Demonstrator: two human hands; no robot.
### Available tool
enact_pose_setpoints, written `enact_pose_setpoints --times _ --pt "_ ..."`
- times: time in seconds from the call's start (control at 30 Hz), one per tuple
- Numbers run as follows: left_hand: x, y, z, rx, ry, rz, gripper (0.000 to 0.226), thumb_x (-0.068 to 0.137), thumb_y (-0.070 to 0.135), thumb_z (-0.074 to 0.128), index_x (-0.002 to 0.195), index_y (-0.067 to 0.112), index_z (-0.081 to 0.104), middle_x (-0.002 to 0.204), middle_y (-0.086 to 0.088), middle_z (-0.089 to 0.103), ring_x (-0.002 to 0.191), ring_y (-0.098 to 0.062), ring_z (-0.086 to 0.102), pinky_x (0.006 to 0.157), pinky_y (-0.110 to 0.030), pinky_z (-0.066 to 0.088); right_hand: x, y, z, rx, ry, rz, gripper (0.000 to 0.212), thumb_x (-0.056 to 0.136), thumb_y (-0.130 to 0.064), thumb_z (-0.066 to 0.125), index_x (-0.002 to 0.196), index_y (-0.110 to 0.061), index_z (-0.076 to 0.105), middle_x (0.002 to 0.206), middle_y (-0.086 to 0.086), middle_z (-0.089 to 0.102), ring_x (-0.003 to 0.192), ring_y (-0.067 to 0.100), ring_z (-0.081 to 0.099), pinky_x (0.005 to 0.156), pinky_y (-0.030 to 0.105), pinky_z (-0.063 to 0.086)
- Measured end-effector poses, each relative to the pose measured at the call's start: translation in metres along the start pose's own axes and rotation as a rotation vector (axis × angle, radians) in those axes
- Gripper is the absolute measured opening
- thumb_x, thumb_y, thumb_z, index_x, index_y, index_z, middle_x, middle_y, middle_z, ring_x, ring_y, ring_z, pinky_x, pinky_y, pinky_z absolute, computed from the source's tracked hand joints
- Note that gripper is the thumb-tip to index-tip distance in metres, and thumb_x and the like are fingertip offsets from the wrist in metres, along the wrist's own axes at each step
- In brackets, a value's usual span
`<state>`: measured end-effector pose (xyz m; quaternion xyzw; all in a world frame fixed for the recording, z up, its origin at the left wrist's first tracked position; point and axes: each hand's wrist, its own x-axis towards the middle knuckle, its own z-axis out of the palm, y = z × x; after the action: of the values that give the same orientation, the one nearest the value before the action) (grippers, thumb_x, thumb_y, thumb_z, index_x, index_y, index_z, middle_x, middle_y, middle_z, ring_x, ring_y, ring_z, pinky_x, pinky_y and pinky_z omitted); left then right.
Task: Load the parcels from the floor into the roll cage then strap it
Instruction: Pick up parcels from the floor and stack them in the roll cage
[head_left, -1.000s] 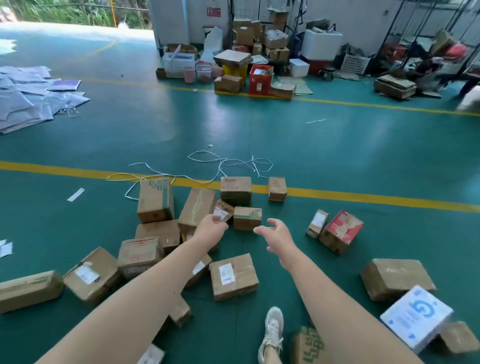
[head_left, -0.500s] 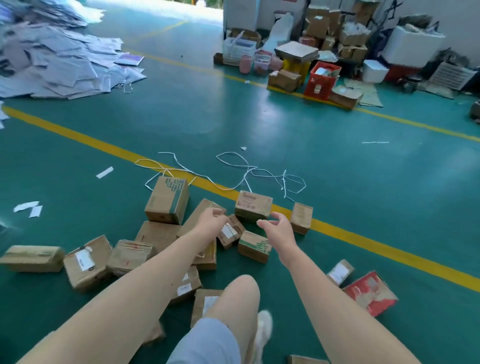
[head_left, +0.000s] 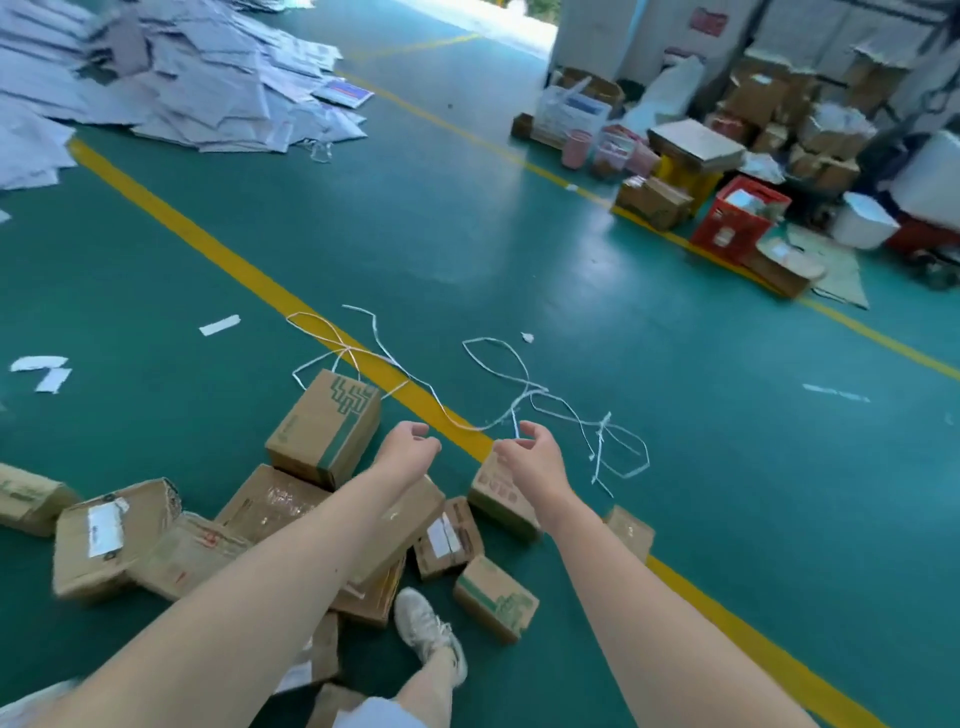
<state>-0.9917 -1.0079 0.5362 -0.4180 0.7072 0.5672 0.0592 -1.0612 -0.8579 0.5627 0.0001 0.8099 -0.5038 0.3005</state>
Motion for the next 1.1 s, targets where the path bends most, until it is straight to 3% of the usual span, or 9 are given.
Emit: enact_pose_setpoints --times 0.1,0.27,0.57,0.67,0.8,0.97,1.1 --pt "0.051 0.035 -0.026 -0.044 0.09 -0.05 0.044 0.096 0.018 0.053 0.14 0.012 0.045 0.132 -0.008 0.051 0.117 -0.024 0.049 0.098 -0.032 0.039 0.067 -0.051 0.013 -0.055 -0.075 -0.03 0.061 0.094 -0.021 0.061 0.149 -0.018 0.036 0.129 0.004 0.052 0.11 0.021 0.055 0.097 0.04 0.047" --pt "0.095 0.073 -0.08 -0.057 0.202 -0.069 0.043 0.097 0.018 0.052 0.139 0.011 0.046 0.134 -0.008 0.052 0.109 -0.019 0.047 0.091 -0.028 0.037 0.129 -0.121 0.042 -0.108 -0.2 -0.102 0.065 0.092 -0.024 0.065 0.15 -0.016 0.035 0.136 0.007 0.053 0.108 0.019 0.053 0.087 0.032 0.041" --pt "0.167 0.082 -0.159 -0.215 0.406 -0.191 0.043 0.096 0.022 0.054 0.138 0.012 0.047 0.136 -0.006 0.053 0.122 -0.024 0.052 0.101 -0.031 0.042 0.23 -0.22 0.132 -0.258 -0.43 -0.195 0.063 0.093 -0.021 0.065 0.149 -0.015 0.037 0.121 0.003 0.057 0.095 0.015 0.057 0.082 0.032 0.046" --pt "0.2 0.078 -0.181 -0.281 0.472 -0.233 0.047 0.096 0.021 0.055 0.14 0.011 0.045 0.138 -0.007 0.051 0.125 -0.024 0.05 0.104 -0.03 0.039 0.266 -0.243 0.174 -0.319 -0.519 -0.225 0.06 0.093 -0.021 0.065 0.146 -0.016 0.039 0.109 -0.001 0.055 0.086 0.011 0.055 0.073 0.03 0.046" --pt "0.259 0.085 -0.207 -0.388 0.575 -0.287 0.045 0.096 0.02 0.054 0.139 0.011 0.046 0.136 -0.006 0.052 0.125 -0.023 0.049 0.097 -0.028 0.036 0.327 -0.273 0.232 -0.426 -0.664 -0.27 0.063 0.092 -0.022 0.065 0.148 -0.018 0.037 0.129 0.005 0.055 0.103 0.018 0.056 0.087 0.032 0.043" --pt "0.35 0.11 -0.231 -0.595 0.748 -0.439 0.045 0.094 0.017 0.055 0.138 0.012 0.047 0.132 -0.005 0.053 0.115 -0.02 0.053 0.097 -0.027 0.041 0.43 -0.325 0.293 -0.598 -0.845 -0.277 0.066 0.09 -0.023 0.067 0.149 -0.015 0.038 0.13 0.005 0.055 0.112 0.021 0.056 0.096 0.036 0.045" --pt "0.404 0.149 -0.239 -0.709 0.852 -0.548 0.046 0.094 0.018 0.054 0.139 0.012 0.046 0.138 -0.005 0.052 0.123 -0.021 0.052 0.103 -0.031 0.04 0.5 -0.367 0.328 -0.769 -1.001 -0.298 0.065 0.091 -0.024 0.067 0.149 -0.017 0.037 0.137 0.007 0.053 0.118 0.023 0.055 0.102 0.04 0.044"
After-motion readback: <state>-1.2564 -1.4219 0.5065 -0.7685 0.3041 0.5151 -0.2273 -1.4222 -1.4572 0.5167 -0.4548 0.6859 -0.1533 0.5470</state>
